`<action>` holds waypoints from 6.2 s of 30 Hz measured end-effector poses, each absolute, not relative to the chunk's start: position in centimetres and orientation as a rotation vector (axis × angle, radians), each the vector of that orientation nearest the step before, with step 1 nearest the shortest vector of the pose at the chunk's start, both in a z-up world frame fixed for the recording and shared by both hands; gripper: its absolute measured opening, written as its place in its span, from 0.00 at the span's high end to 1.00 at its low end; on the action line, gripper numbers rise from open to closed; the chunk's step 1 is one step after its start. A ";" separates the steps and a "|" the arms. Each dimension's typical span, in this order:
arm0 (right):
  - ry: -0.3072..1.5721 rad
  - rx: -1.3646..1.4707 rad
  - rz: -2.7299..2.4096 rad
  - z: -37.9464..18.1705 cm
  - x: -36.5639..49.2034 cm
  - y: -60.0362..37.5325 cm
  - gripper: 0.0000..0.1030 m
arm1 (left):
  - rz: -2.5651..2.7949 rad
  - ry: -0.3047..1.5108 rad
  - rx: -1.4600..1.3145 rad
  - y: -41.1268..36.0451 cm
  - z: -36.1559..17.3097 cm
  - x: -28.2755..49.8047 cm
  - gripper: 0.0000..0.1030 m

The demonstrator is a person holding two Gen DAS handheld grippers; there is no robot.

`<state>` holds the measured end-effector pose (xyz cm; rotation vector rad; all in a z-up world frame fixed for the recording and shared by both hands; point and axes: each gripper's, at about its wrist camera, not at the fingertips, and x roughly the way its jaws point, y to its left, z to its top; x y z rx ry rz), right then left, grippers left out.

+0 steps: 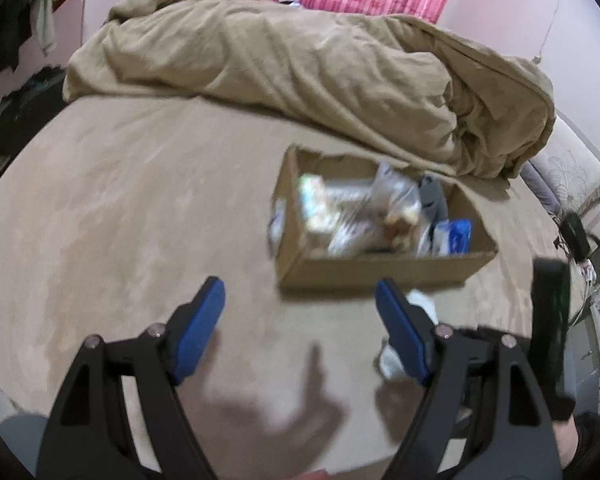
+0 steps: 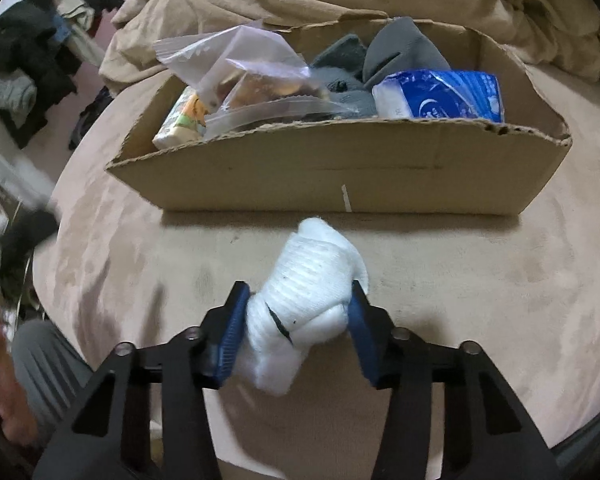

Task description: Organize objects

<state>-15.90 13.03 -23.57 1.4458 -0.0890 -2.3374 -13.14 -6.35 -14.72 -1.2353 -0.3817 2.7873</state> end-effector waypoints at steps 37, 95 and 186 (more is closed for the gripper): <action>-0.027 0.944 -2.519 -11.3 -20.5 20.6 0.54 | 2.835 -0.247 -1.355 -2.1 -12.2 -16.8 0.21; -0.007 1.107 -2.562 -7.1 -6.1 21.1 0.30 | 2.888 -0.236 -1.198 2.2 -4.7 -2.9 0.20; -0.010 1.138 -2.594 -8.4 -7.3 21.8 0.20 | 2.918 -0.225 -1.256 0.5 -6.3 -4.0 0.10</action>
